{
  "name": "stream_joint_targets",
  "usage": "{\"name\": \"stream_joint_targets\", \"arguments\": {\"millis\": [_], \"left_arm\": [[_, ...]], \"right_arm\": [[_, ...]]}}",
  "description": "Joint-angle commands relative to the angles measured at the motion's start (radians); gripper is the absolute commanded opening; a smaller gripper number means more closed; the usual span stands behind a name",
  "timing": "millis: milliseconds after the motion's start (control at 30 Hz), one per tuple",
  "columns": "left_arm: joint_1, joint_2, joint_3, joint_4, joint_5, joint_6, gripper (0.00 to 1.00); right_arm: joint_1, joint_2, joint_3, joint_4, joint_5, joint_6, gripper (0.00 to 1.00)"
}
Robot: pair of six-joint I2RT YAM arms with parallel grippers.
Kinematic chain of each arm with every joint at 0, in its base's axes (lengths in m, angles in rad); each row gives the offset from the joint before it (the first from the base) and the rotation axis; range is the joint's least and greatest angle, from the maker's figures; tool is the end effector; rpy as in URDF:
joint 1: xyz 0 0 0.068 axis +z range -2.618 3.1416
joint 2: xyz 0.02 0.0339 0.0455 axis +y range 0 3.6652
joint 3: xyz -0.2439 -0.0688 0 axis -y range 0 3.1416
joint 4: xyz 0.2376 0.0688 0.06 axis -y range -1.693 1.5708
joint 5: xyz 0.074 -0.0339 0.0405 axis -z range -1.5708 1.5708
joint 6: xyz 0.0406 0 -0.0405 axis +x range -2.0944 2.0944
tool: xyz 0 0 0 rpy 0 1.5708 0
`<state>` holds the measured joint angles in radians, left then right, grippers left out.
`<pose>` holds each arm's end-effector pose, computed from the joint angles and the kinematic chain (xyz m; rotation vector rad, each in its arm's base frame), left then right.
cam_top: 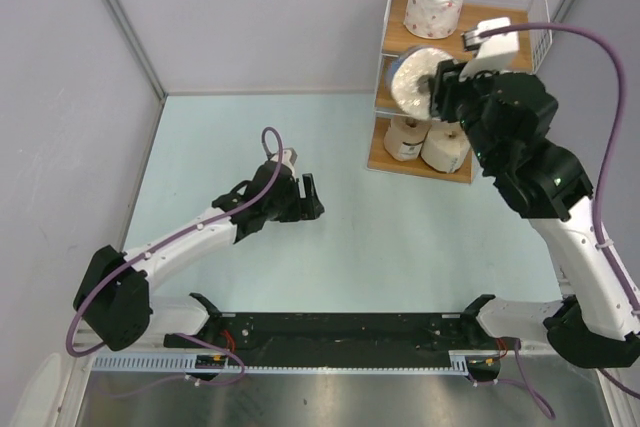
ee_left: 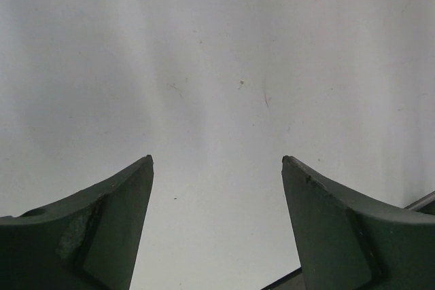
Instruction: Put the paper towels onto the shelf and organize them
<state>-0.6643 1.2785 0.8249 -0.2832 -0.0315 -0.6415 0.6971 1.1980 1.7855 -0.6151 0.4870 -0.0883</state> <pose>0.2169 -0.1682 0.2199 0.0106 2.3906 -0.6134 0.1698 0.1174 0.5193 -0.2473 1.5766 0.0846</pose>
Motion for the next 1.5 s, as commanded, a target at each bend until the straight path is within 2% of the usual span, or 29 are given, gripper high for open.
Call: {"name": "stream_joint_targets", "arguments": {"millis": [0,167,267,333,533,867,1133,1467], "left_arm": [[0.008,-0.053,0.0,-0.001,-0.018,-0.03,0.81],[0.008,-0.053,-0.029,0.029,0.007,-0.049,0.81],[0.008,-0.042,-0.046,0.053,0.024,-0.066,0.81],[0.008,-0.038,-0.05,0.068,0.024,-0.073,0.81],[0.008,-0.041,-0.049,0.073,0.047,-0.073,0.81],[0.008,-0.061,-0.084,0.078,0.036,-0.084,0.81],[0.008,-0.053,-0.086,0.091,0.041,-0.095,0.81],[0.008,-0.041,-0.082,0.095,0.045,-0.09,0.81]], "right_arm": [[-0.171,-0.023,0.052,0.205,0.067,-0.067,0.41],[-0.306,-0.051,0.032,0.359,0.03,-0.064,0.41],[-0.334,-0.022,0.06,0.393,0.019,-0.097,0.41],[-0.35,0.014,0.08,0.396,0.016,-0.106,0.45],[-0.436,0.072,0.11,0.43,-0.04,-0.059,0.46],[-0.724,0.124,0.091,0.42,-0.359,0.202,0.46],[-0.777,0.146,0.084,0.414,-0.525,0.245,0.46],[-0.788,0.153,0.097,0.373,-0.533,0.254,0.46]]}}
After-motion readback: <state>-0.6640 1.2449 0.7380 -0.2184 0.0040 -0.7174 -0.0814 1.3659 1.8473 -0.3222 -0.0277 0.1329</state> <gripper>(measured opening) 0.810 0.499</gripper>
